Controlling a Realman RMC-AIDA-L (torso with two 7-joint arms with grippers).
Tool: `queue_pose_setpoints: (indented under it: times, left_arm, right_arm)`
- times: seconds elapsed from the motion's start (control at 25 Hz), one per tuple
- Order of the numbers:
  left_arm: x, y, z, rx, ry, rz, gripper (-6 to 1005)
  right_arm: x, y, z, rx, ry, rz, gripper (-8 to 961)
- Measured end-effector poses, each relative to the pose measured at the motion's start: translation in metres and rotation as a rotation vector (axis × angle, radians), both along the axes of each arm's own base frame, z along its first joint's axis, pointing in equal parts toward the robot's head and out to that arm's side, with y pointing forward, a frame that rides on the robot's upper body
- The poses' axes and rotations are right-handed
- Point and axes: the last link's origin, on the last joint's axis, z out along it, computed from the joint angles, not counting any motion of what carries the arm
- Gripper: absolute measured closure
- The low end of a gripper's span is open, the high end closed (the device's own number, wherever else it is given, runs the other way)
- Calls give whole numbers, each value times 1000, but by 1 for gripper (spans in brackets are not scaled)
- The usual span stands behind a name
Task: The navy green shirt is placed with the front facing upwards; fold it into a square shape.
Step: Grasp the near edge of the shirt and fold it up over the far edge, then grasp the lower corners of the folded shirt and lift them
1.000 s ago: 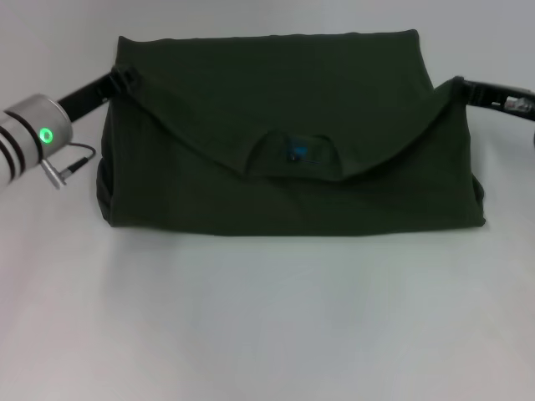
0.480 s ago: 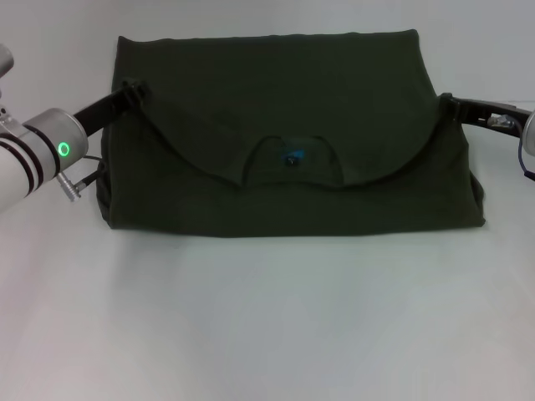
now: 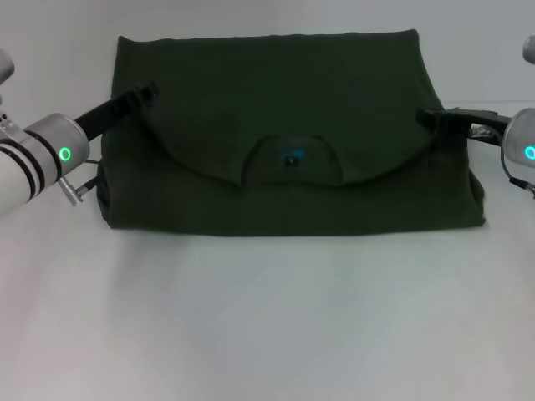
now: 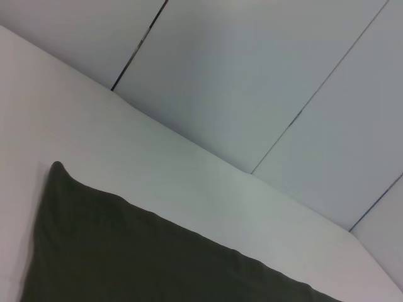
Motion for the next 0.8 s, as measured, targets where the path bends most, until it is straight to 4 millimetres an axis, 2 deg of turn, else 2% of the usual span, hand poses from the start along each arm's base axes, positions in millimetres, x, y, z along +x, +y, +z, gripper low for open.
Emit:
queue_pose_setpoints:
  times: [0.12,0.24,0.44,0.48,0.68,0.8]
  left_arm:
    - [-4,-2,6,20,-31,9,796]
    - [-5,-5,16,43,-66,-15,663]
    - [-10,-13,29,77,-96,-46,452]
    - [-14,-21,38,94,-109,-81,412]
    - [-24,-42,48,90,-125,-143,271]
    - [-29,-56,50,68,-124,-184,222]
  right_arm:
    - [-1,2,3,6,-9,7,794]
    - [-2,4,9,24,-5,7,745]
    - [-2,5,24,29,22,16,530]
    - [-3,4,26,20,38,21,497]
    - [3,-14,44,-23,134,51,334]
    - [6,-30,49,-71,206,52,342]
